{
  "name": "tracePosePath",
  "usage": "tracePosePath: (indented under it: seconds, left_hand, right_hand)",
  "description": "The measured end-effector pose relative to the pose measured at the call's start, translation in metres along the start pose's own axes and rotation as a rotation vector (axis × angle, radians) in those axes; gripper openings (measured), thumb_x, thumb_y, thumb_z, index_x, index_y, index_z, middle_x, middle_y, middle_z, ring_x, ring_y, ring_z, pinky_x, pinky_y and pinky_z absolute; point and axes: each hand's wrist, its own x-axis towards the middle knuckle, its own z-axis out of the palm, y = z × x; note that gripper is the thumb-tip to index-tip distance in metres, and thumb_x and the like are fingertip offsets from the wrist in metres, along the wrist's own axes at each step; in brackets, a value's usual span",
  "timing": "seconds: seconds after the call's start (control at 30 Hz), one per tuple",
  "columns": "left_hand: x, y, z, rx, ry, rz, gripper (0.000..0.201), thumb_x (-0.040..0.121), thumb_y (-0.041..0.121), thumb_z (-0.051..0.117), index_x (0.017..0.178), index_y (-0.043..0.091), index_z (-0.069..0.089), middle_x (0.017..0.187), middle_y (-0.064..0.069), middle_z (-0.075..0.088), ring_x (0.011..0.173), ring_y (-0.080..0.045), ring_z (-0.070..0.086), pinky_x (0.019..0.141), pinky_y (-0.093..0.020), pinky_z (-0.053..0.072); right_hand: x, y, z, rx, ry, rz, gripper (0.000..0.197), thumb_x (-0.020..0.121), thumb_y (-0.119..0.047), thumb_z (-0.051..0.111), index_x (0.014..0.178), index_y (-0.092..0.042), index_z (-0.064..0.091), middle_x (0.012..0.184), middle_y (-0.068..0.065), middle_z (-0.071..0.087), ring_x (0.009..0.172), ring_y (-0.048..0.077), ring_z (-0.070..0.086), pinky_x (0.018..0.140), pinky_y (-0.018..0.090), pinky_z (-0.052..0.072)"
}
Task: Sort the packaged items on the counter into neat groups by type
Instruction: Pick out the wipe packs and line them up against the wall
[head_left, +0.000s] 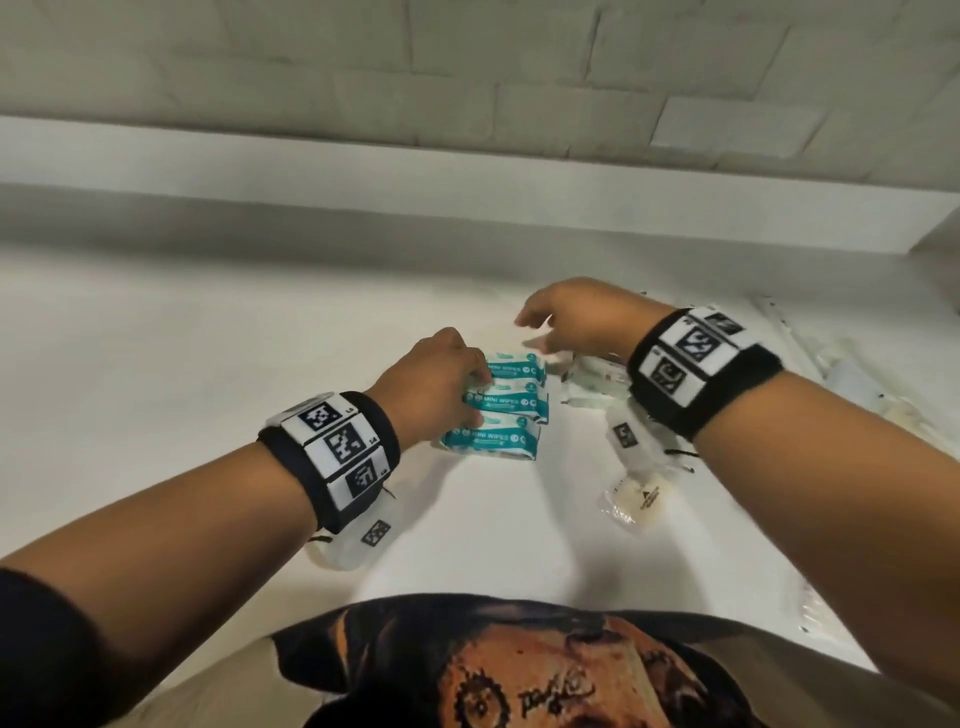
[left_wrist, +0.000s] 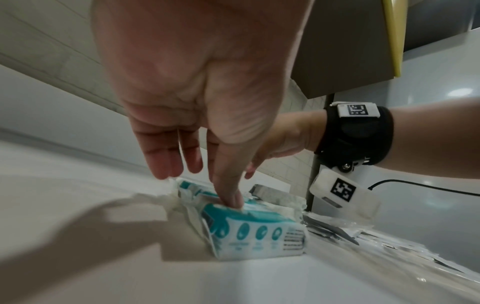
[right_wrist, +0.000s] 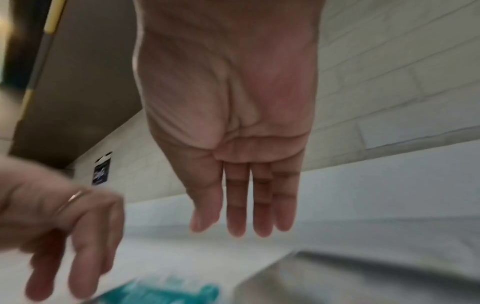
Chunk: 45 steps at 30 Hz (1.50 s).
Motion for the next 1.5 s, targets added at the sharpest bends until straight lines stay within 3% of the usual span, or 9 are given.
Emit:
tracePosePath:
  seconds: [0.23, 0.43, 0.57, 0.73, 0.93, 1.03, 1.23, 1.4, 1.5]
  left_hand:
    - [0.024, 0.015, -0.002, 0.121, -0.099, 0.065, 0.04, 0.092, 0.038, 0.055, 0.13, 0.025, 0.057, 0.132, 0.003, 0.051, 0.118, -0.018, 0.051, 0.101, -0.037, 0.043]
    - [0.028, 0.014, 0.005, 0.239, -0.116, 0.079, 0.036, 0.094, 0.027, 0.045, 0.127, 0.023, 0.06, 0.123, -0.001, 0.054, 0.111, -0.023, 0.055, 0.092, -0.039, 0.047]
    - [0.029, 0.012, 0.007, 0.27, -0.108, 0.09, 0.034, 0.093, 0.023, 0.044, 0.123, 0.021, 0.061, 0.121, -0.001, 0.056, 0.107, -0.023, 0.057, 0.09, -0.039, 0.05]
    - [0.031, 0.01, 0.005, 0.257, -0.099, 0.12, 0.035, 0.093, 0.022, 0.043, 0.122, 0.022, 0.062, 0.123, -0.002, 0.057, 0.107, -0.024, 0.058, 0.089, -0.04, 0.051]
    - [0.032, 0.007, 0.005, 0.258, -0.114, 0.161, 0.036, 0.095, 0.025, 0.044, 0.127, 0.022, 0.059, 0.132, 0.0, 0.054, 0.113, -0.022, 0.056, 0.094, -0.038, 0.049]
    - [0.032, 0.006, 0.002, 0.207, -0.135, 0.161, 0.038, 0.095, 0.029, 0.044, 0.131, 0.022, 0.057, 0.139, 0.0, 0.05, 0.12, -0.02, 0.052, 0.1, -0.037, 0.045]
    - [0.042, 0.017, -0.006, 0.166, -0.129, 0.117, 0.049, 0.095, 0.031, 0.047, 0.142, 0.02, 0.043, 0.151, 0.002, 0.036, 0.13, -0.019, 0.044, 0.104, -0.033, 0.038]
    - [0.042, 0.016, 0.001, 0.203, -0.134, 0.076, 0.043, 0.092, 0.032, 0.047, 0.133, 0.016, 0.051, 0.142, 0.003, 0.046, 0.12, -0.02, 0.052, 0.096, -0.033, 0.044]
    - [0.04, 0.018, 0.002, 0.214, -0.128, 0.077, 0.045, 0.093, 0.033, 0.046, 0.135, 0.016, 0.049, 0.146, 0.005, 0.043, 0.124, -0.019, 0.05, 0.099, -0.033, 0.042]
  right_hand:
    - [-0.029, 0.042, 0.025, -0.112, -0.135, 0.204, 0.085, 0.058, -0.031, 0.087, 0.128, -0.031, 0.04, 0.116, -0.005, 0.051, 0.096, 0.017, 0.054, 0.082, 0.036, 0.051]
    - [-0.017, 0.059, 0.004, 0.364, -0.012, 0.234, 0.036, 0.08, -0.019, 0.071, 0.112, -0.023, 0.053, 0.096, -0.004, 0.061, 0.081, 0.014, 0.059, 0.066, 0.026, 0.047]
    - [0.003, 0.055, -0.004, 0.714, -0.082, 0.197, 0.02, 0.089, -0.013, 0.064, 0.109, -0.012, 0.066, 0.1, 0.006, 0.069, 0.088, 0.018, 0.063, 0.08, 0.03, 0.051]
    - [0.043, 0.036, 0.0, 0.633, -0.013, 0.155, 0.017, 0.081, -0.01, 0.074, 0.094, -0.014, 0.064, 0.085, 0.0, 0.065, 0.082, 0.018, 0.061, 0.064, 0.023, 0.048]
    - [0.065, 0.011, 0.009, 0.294, -0.085, 0.103, 0.023, 0.087, -0.014, 0.067, 0.11, -0.012, 0.071, 0.11, 0.001, 0.071, 0.094, 0.014, 0.063, 0.085, 0.027, 0.047]
    - [0.05, 0.012, -0.007, 0.041, -0.029, 0.13, 0.027, 0.088, -0.025, 0.066, 0.113, -0.016, 0.067, 0.115, 0.001, 0.068, 0.102, 0.018, 0.06, 0.083, 0.027, 0.042]
    - [-0.01, 0.028, 0.014, -0.144, -0.303, 0.242, 0.063, 0.065, -0.038, 0.083, 0.109, -0.022, 0.041, 0.093, -0.003, 0.059, 0.078, 0.016, 0.059, 0.071, 0.036, 0.055]
    - [-0.004, 0.055, 0.009, 0.348, -0.329, 0.296, 0.03, 0.083, -0.029, 0.072, 0.107, -0.012, 0.065, 0.098, 0.011, 0.071, 0.066, 0.021, 0.067, 0.07, 0.035, 0.058]
    - [0.001, 0.071, 0.004, 0.284, -0.256, 0.36, 0.032, 0.092, -0.033, 0.061, 0.101, -0.003, 0.069, 0.092, 0.014, 0.073, 0.066, 0.021, 0.067, 0.07, 0.032, 0.057]
